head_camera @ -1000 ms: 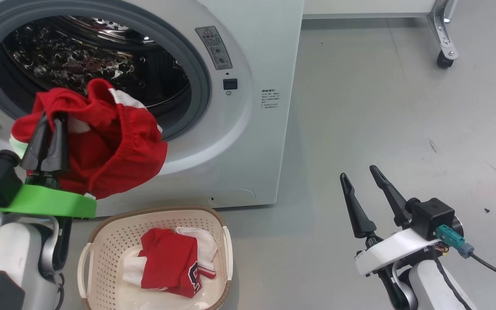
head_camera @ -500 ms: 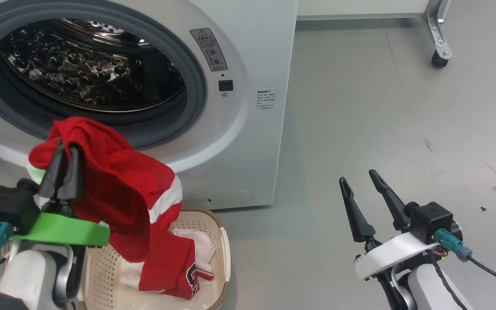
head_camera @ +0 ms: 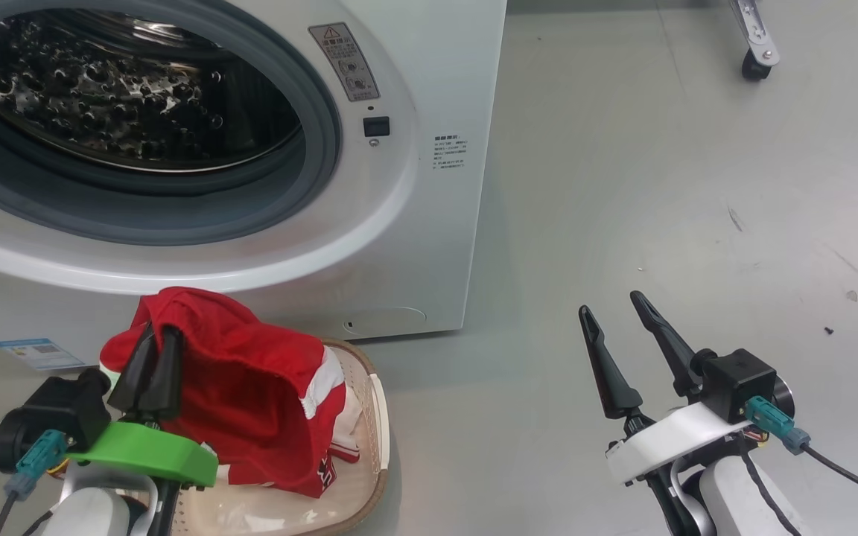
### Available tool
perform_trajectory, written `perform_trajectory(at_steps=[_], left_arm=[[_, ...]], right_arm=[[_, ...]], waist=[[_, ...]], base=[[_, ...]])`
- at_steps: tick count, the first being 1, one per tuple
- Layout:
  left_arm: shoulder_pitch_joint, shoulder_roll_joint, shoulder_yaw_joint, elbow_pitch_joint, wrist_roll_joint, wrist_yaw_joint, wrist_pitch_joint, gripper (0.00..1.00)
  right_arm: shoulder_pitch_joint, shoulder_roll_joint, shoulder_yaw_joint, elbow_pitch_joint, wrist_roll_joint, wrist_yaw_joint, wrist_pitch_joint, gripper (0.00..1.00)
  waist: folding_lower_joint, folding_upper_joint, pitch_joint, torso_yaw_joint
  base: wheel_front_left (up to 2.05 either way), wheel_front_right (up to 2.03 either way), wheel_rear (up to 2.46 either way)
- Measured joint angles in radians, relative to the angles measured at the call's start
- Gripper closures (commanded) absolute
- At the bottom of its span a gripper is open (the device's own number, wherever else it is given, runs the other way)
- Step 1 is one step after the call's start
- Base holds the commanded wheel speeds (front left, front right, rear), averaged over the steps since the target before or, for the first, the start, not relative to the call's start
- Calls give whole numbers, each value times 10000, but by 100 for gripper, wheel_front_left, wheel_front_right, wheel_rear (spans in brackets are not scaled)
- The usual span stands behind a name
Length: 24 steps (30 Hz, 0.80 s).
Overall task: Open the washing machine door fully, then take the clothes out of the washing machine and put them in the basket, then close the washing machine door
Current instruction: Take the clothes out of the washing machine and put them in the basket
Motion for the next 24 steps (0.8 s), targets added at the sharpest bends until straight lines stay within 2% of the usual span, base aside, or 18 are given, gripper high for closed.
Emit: perform_trajectory(at_steps=[16, 24], left_arm=[[86, 82, 2, 1519, -54, 27, 825, 100], [-709, 128, 155, 2640, -35, 201, 1225, 100]], right_arm=[[-347, -130, -59, -387, -4, 0, 0, 0], [-813, -132, -67, -598, -4, 0, 0, 0]], waist=[[0, 0, 1286, -355], [0, 0, 2139, -560]], base=[[0, 0, 0], [0, 0, 0]])
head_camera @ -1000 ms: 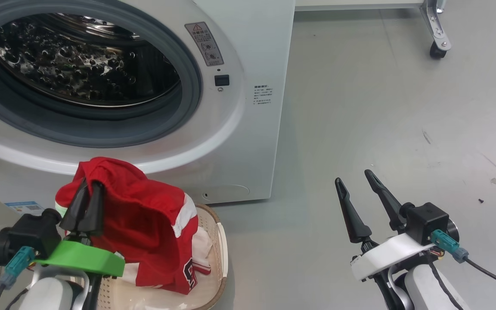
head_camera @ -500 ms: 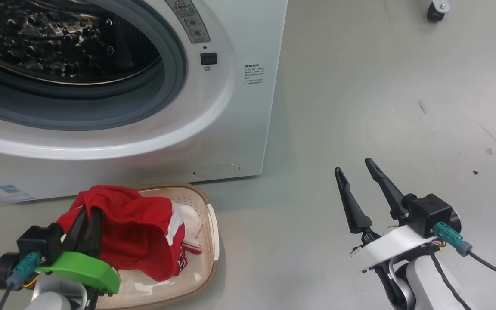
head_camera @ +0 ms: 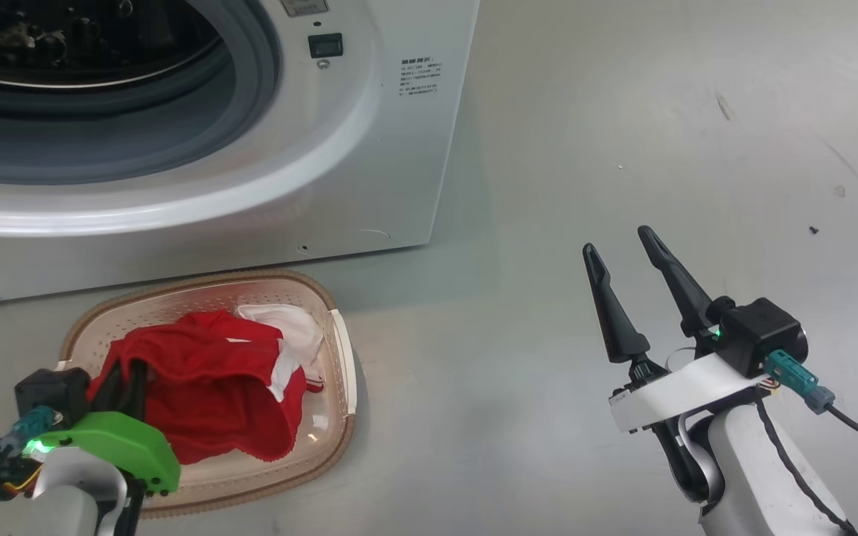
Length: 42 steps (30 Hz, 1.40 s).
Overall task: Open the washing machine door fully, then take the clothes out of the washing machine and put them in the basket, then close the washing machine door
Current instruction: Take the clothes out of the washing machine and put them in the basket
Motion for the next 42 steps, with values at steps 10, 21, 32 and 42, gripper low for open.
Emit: perform_trajectory(at_steps=[10, 21, 32, 42], left_arm=[[-693, 410, 474, 1415, -128, 174, 341, 100], [-2057, 102, 111, 2383, -125, 98, 600, 100], [-2728, -176, 184, 3981, -125, 140, 529, 100], [-2916, -232, 472, 5012, -299, 384, 232, 100]], right_arm=[[-424, 27, -98, -192, 6, 0, 0, 0], [-662, -4, -447, -401, 6, 0, 0, 0], [-785, -184, -840, -491, -102, 0, 0, 0], [-846, -236, -736, -493, -163, 0, 0, 0]], waist=[[0, 0, 927, -453], [0, 0, 1933, -867], [0, 0, 2533, -665], [0, 0, 2569, -345]], base=[[0, 0, 0], [0, 0, 0], [0, 0, 0], [0, 0, 0]])
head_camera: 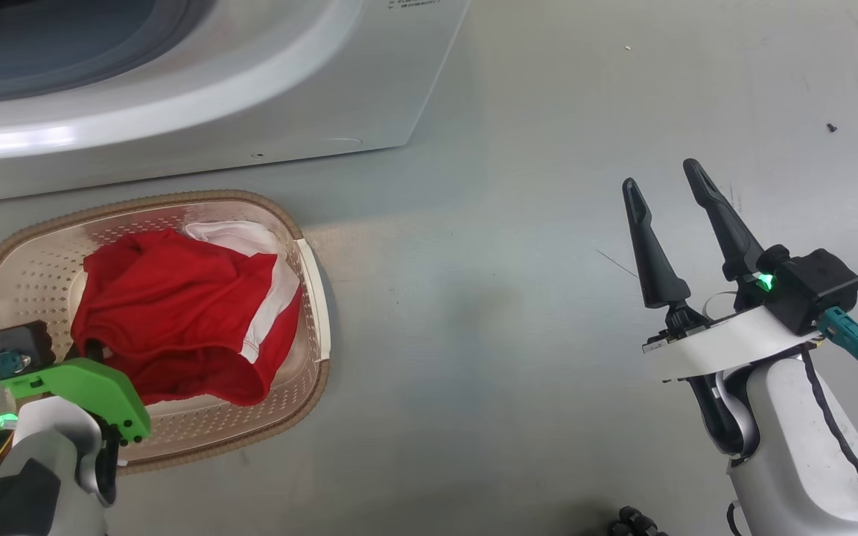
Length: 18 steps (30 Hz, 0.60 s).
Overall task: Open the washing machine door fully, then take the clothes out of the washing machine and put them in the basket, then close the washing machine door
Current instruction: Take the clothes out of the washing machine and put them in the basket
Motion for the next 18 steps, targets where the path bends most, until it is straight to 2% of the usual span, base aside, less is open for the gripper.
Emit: perform_trajectory(at_steps=[4, 6, 7, 18], left_arm=[[-270, -171, -6, 251, -2, -52, -115, 100], [-375, -209, -6, 341, -19, -79, -184, 36], [-407, -209, -6, 414, -63, -136, -219, 0], [-538, -282, -23, 1321, -150, -407, -587, 0]], right_arm=[[-2, -2, 4, 2, -12, 0, 0, 0], [-4, -2, 12, 6, -12, 0, 0, 0], [-4, -2, 15, 8, -12, 0, 0, 0], [-17, 19, -2, 153, -12, 0, 0, 0]], waist=[[0, 0, -21, 42], [0, 0, -34, 57], [0, 0, -40, 63], [0, 0, -364, 143]], base=[[0, 0, 0], [0, 0, 0], [0, 0, 0], [0, 0, 0]])
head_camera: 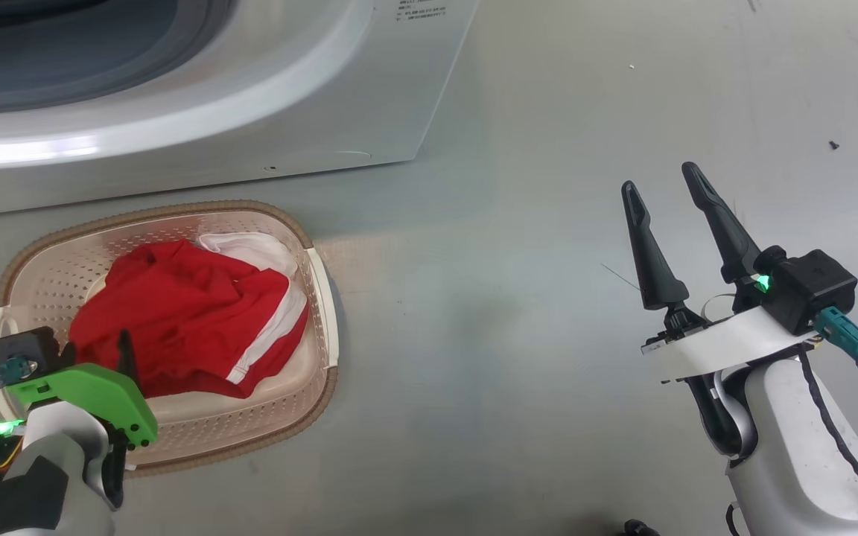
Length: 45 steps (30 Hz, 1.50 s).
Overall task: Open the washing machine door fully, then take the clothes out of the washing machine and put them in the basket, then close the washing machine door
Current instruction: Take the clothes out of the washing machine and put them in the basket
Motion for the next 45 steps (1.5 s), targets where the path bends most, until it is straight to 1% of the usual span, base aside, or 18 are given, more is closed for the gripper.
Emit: perform_trajectory(at_steps=[5, 11, 18, 21, 23, 25, 29, 33, 39, 45], left_arm=[[-29, -113, -8, 217, 0, -98, -359, 0], [-70, -309, -134, 140, 50, -451, -734, 0], [-87, -332, -297, -142, 205, -709, -938, 0], [-84, -293, -464, -349, 550, -807, -980, 0], [-81, -270, -675, -585, 811, -928, -980, 0], [-48, -267, -654, -966, 811, -957, -978, 0], [-44, -221, -483, -2286, 1078, -972, -976, 0], [61, -255, -337, -3304, 1267, -974, -978, 0], [884, -497, -288, -4479, 1490, -1026, -976, 0], [1867, -518, -150, -5256, 1714, -1047, -976, 0]], right_arm=[[-6, 2, 8, 59, 0, 0, 0, 0], [-7, 2, 4, 157, 0, 0, 0, 0], [-5, 4, 13, 322, 0, 0, 0, 0], [8, 10, 59, 410, 2, 0, 0, 0], [45, 21, 75, 466, 4, 0, 0, 0], [105, 21, 63, 546, 19, 0, 0, 0], [338, 58, 13, 627, 40, 0, 0, 0], [527, 79, -58, 637, 86, 0, 0, 0], [914, 125, -148, 633, 113, 0, 0, 0], [1235, 222, -167, 631, 155, 0, 0, 0]], waist=[[0, 0, -300, 114], [0, 0, -750, 335], [0, 0, -1299, 657], [0, 0, -1606, 838], [0, 0, -1823, 965], [0, 0, -2042, 1091], [0, 0, -2490, 1338], [0, 0, -2956, 1567], [0, 0, -3669, 1871], [0, 0, -4396, 2081]], base=[[0, 0, 0], [0, 0, 0], [0, 0, 0], [0, 0, 0], [0, 0, 0], [0, 0, 0], [0, 0, 0], [0, 0, 0], [0, 0, 0], [0, 0, 0]])
